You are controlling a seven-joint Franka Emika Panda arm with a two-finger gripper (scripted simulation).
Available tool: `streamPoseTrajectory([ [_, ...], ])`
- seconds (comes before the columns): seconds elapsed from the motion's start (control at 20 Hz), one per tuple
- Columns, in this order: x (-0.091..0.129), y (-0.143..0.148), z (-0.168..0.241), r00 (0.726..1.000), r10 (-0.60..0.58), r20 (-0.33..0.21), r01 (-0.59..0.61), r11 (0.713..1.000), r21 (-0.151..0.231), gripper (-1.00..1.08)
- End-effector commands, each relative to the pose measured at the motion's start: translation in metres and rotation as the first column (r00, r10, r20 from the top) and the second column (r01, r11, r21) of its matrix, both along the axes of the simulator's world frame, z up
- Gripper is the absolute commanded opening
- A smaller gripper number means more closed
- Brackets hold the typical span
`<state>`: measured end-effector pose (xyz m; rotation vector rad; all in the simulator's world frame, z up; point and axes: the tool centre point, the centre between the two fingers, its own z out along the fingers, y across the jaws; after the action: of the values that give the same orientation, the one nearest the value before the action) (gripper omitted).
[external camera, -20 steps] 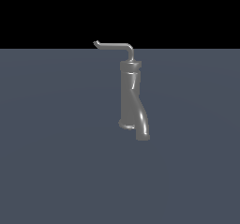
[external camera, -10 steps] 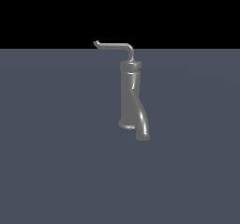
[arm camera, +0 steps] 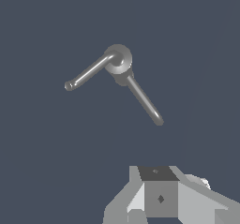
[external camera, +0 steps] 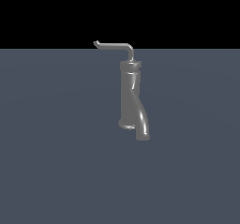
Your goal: Turn on the faucet by rotating a designated handle.
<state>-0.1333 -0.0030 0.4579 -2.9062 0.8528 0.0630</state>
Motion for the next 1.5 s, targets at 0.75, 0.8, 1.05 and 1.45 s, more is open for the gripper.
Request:
streamPoseTrajectory([
  [0.75, 0.088, 0.023, -0.062, 0.909, -0.414, -0.050, 0.413, 0.910, -0.033, -1.00],
  [0.8, 0.093, 0.025, -0.066, 0.898, -0.437, -0.050, 0.435, 0.900, -0.037, -1.00],
  [1.05, 0.115, 0.033, -0.087, 0.838, -0.543, -0.050, 0.540, 0.839, -0.059, -1.00],
  [1.45, 0.147, 0.047, -0.123, 0.722, -0.691, -0.031, 0.686, 0.721, -0.094, -1.00],
])
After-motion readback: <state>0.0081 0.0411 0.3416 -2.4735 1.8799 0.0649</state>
